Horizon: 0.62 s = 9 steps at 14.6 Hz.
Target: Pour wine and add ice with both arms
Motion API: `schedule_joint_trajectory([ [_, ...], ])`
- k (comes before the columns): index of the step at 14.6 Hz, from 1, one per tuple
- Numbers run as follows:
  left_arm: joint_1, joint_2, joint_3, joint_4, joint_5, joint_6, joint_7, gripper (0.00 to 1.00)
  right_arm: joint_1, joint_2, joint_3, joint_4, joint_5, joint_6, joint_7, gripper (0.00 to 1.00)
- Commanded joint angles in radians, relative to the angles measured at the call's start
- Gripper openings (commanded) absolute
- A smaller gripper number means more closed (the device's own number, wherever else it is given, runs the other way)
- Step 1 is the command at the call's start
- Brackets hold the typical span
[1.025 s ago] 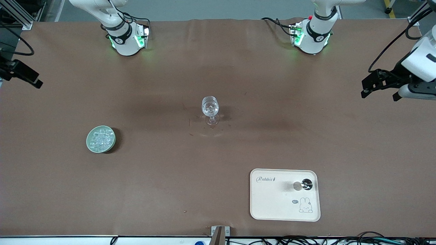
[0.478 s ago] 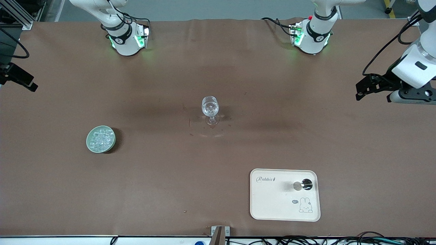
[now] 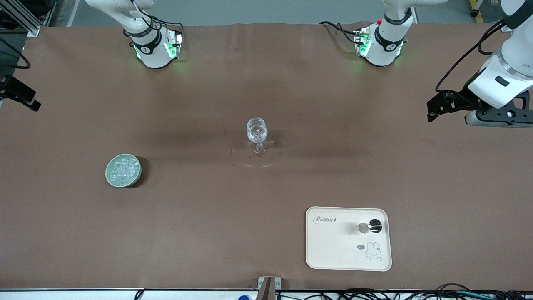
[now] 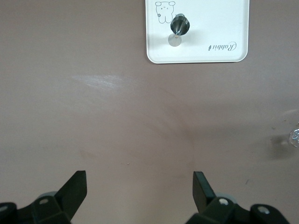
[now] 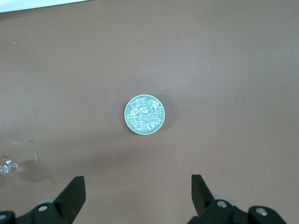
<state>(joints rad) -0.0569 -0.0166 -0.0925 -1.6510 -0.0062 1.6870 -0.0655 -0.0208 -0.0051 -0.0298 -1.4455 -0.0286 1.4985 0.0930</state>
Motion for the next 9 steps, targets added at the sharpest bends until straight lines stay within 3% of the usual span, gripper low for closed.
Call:
schedule_joint_trajectory([
  [1,0.003,-0.026,0.000,-0.020,-0.017,-0.003,-0.020,1.00,-0.013,-0.007,0.008,-0.007,0.003,-0.003,-0.013,1.00],
  [9,0.006,-0.028,0.010,-0.026,-0.028,-0.004,-0.037,1.00,-0.010,-0.007,0.008,-0.007,0.003,-0.018,-0.013,1.00],
])
